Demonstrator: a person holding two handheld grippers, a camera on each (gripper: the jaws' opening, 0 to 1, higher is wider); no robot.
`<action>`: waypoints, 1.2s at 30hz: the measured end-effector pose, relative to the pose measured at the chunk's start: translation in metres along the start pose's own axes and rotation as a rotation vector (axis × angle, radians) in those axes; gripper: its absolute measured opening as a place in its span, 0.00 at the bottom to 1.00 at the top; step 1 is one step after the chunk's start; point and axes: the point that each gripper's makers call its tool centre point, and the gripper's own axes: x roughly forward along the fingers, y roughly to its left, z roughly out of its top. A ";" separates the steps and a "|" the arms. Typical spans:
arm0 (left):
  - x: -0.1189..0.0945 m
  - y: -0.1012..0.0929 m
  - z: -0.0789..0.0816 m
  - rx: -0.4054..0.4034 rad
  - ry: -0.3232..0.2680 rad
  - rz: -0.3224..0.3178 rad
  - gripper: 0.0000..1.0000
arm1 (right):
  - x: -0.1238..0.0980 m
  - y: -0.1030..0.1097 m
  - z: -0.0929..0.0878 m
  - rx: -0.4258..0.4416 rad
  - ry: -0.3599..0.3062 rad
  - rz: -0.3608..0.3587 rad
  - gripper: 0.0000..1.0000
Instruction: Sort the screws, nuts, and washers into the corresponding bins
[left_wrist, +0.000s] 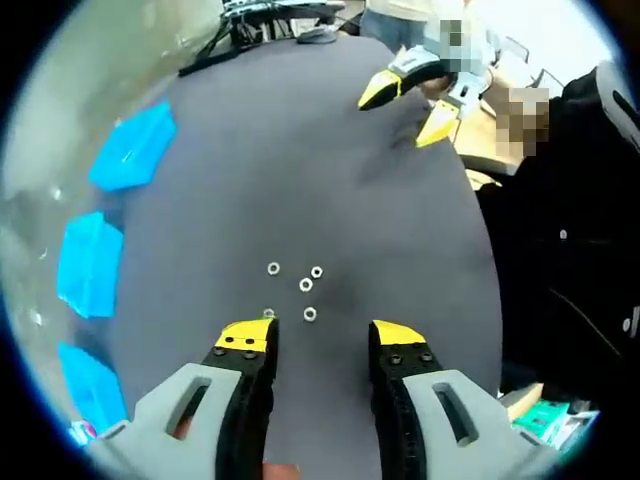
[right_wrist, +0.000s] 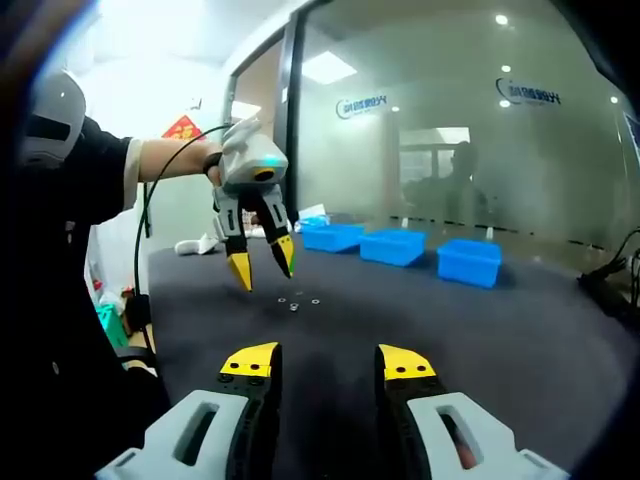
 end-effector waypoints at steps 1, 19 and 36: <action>0.000 0.000 0.003 0.002 -0.008 -0.005 0.35 | 0.000 0.000 0.000 0.000 0.001 0.000 0.34; 0.027 0.000 0.024 0.140 0.035 -0.080 0.35 | -0.003 -0.007 -0.002 0.019 -0.010 -0.013 0.34; 0.037 -0.006 0.023 0.200 0.060 -0.100 0.19 | -0.004 -0.006 -0.007 0.031 -0.009 -0.013 0.34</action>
